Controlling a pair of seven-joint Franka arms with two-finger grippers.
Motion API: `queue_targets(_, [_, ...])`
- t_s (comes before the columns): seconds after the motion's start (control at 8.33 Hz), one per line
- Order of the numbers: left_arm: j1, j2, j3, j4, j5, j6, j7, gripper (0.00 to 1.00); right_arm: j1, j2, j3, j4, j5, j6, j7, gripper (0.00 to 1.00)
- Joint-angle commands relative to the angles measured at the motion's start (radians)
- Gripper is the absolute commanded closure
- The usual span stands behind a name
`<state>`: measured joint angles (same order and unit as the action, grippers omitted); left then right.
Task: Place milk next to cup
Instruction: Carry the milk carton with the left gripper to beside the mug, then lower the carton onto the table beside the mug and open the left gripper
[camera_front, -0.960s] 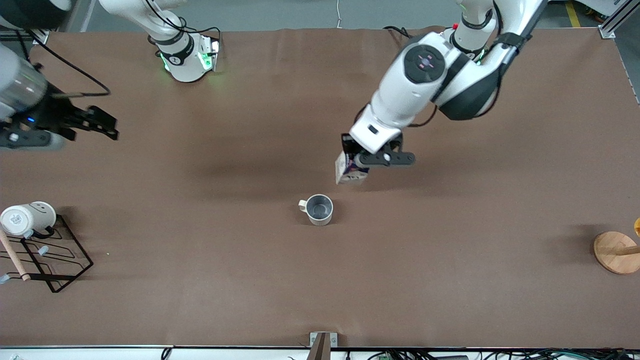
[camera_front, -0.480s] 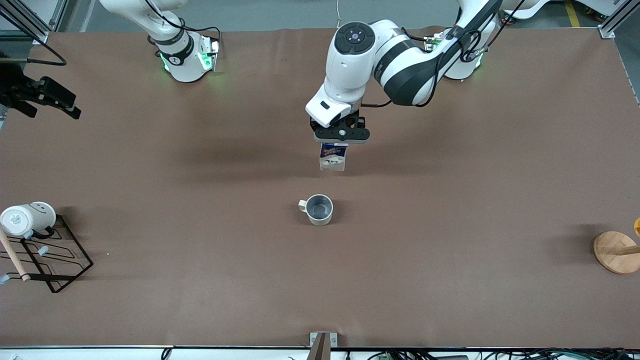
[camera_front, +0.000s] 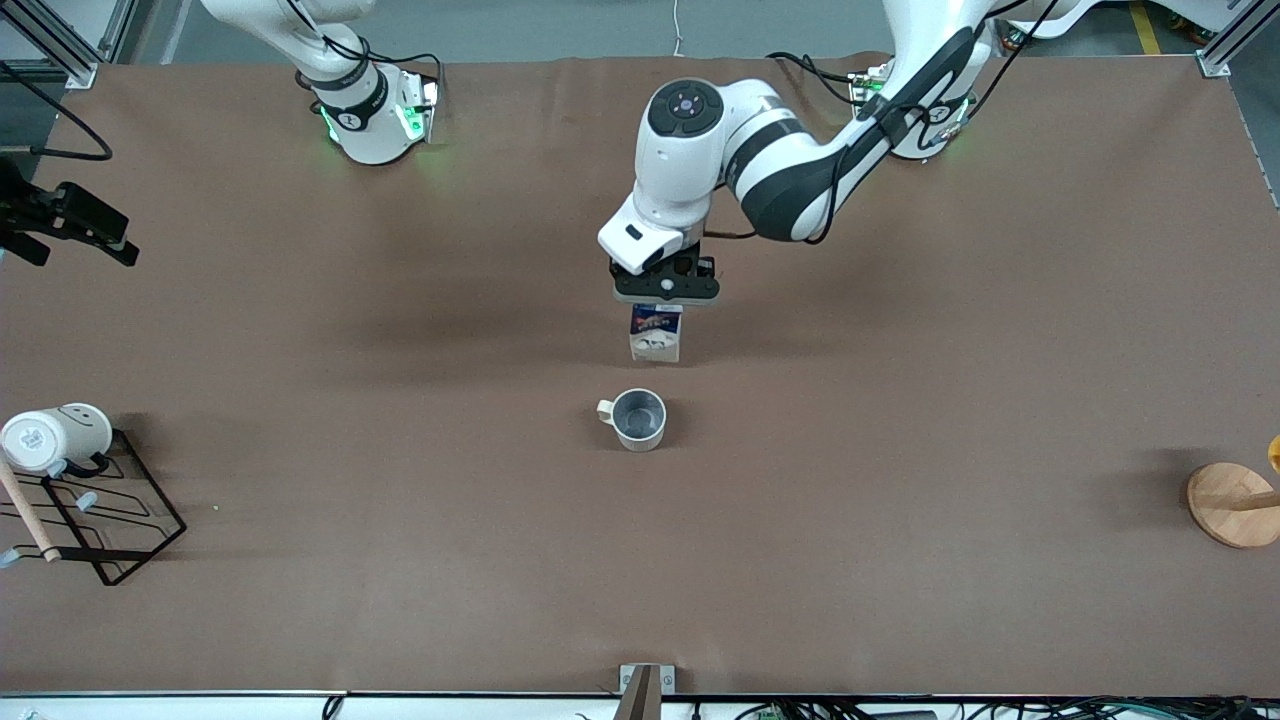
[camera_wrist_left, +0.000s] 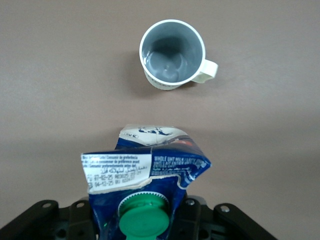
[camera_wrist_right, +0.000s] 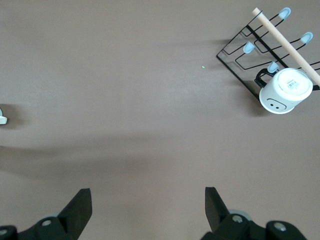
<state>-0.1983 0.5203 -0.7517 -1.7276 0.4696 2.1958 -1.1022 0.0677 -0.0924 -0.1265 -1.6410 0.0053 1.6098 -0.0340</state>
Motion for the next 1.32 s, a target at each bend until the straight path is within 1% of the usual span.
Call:
queue_targets(0.0, [-0.018, 0.073, -0.003, 0.063, 0.078, 0.009, -0.056, 0.56, -0.017, -0.007, 0.021, 0.039, 0.007, -0.027, -0.004, 0.00])
queue_targets(0.12, [-0.019, 0.084, -0.003, 0.072, 0.086, 0.009, -0.064, 0.56, -0.017, -0.007, 0.021, 0.041, 0.007, -0.072, 0.002, 0.00])
queue_targets(0.36, [-0.038, 0.089, -0.001, 0.077, 0.086, 0.009, -0.073, 0.56, -0.017, -0.007, 0.018, 0.040, 0.005, -0.079, -0.001, 0.00])
queue_targets(0.6, [-0.061, 0.121, 0.002, 0.092, 0.095, 0.010, -0.077, 0.56, -0.016, -0.009, 0.018, 0.040, -0.007, -0.080, -0.006, 0.00])
queue_targets(0.84, [-0.061, 0.141, 0.002, 0.092, 0.113, 0.012, -0.081, 0.53, -0.013, -0.009, 0.019, 0.040, -0.007, -0.090, -0.003, 0.00])
queue_targets(0.96, [-0.059, 0.142, 0.003, 0.092, 0.118, 0.010, -0.081, 0.35, -0.011, -0.009, 0.021, 0.041, -0.008, -0.093, -0.003, 0.00])
queue_targets(1.08, [-0.058, 0.142, 0.005, 0.092, 0.118, 0.010, -0.082, 0.00, -0.012, -0.009, 0.019, 0.041, -0.008, -0.093, -0.003, 0.00])
queue_targets(1.2, [-0.050, 0.132, 0.008, 0.095, 0.116, 0.010, -0.103, 0.00, -0.011, -0.009, 0.021, 0.041, -0.008, -0.091, -0.003, 0.00])
